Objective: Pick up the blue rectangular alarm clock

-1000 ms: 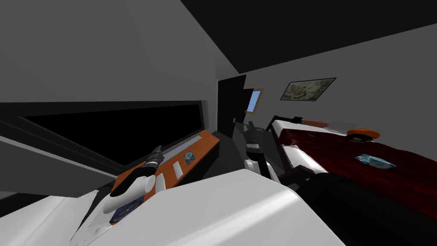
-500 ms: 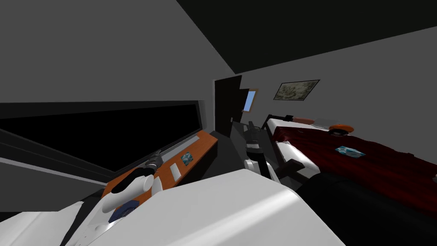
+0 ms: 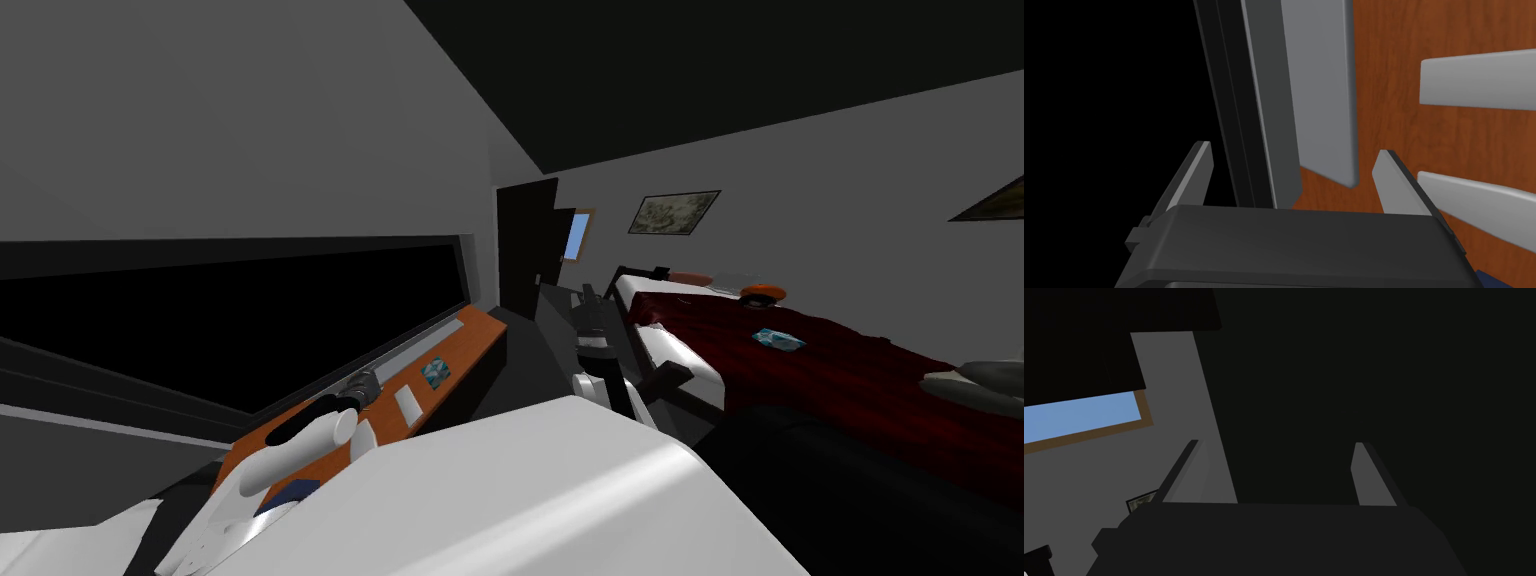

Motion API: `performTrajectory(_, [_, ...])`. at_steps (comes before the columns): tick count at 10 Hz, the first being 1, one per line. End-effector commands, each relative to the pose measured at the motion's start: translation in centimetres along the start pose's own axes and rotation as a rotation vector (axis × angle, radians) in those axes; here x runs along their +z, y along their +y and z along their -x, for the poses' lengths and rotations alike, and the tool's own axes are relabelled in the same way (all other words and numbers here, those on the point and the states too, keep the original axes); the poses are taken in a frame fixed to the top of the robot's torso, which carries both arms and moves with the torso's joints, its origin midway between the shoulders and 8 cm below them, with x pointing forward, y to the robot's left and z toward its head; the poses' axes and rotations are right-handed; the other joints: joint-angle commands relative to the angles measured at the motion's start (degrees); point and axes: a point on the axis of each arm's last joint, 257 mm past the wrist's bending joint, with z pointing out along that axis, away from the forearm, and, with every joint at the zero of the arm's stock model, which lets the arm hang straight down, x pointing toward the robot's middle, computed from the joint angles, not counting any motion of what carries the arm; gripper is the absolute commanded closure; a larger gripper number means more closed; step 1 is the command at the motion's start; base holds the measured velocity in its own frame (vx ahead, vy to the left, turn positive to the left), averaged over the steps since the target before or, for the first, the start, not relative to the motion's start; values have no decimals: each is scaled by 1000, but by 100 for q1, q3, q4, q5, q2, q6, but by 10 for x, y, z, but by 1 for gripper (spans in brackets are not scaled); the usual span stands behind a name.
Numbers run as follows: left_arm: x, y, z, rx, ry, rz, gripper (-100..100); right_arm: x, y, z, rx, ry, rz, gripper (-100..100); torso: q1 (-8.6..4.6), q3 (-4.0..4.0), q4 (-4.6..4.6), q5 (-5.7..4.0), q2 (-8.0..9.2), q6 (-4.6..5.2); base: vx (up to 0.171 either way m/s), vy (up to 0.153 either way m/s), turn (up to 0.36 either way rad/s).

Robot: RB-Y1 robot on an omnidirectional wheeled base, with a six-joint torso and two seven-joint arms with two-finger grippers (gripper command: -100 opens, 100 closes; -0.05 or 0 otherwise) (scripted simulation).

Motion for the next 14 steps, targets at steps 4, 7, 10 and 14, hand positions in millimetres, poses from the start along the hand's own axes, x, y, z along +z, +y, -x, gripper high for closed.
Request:
performTrajectory(4, [11, 47, 19, -57, -31, 176, -100, 0, 0, 0, 0, 0, 0, 0, 9, 3, 1, 1, 5, 3, -26, 33, -110])
performTrajectory(7, [16, 75, 34, -105, -54, 292, -100, 0, 0, 0, 0, 0, 0, 0, 12, 4, 1, 2, 7, -1, -37, 47, -100])
performTrajectory(10, [13, 104, 42, -130, -72, 402, -100, 0, 0, 0, 0, 0, 0, 0, 21, 5, 2, 4, 9, 1, -38, 59, -72])
performTrajectory(14, [8, 137, 55, -172, -98, 536, -100, 0, 0, 0, 0, 0, 0, 0, 18, 5, 2, 4, 9, 0, -38, 53, -60])
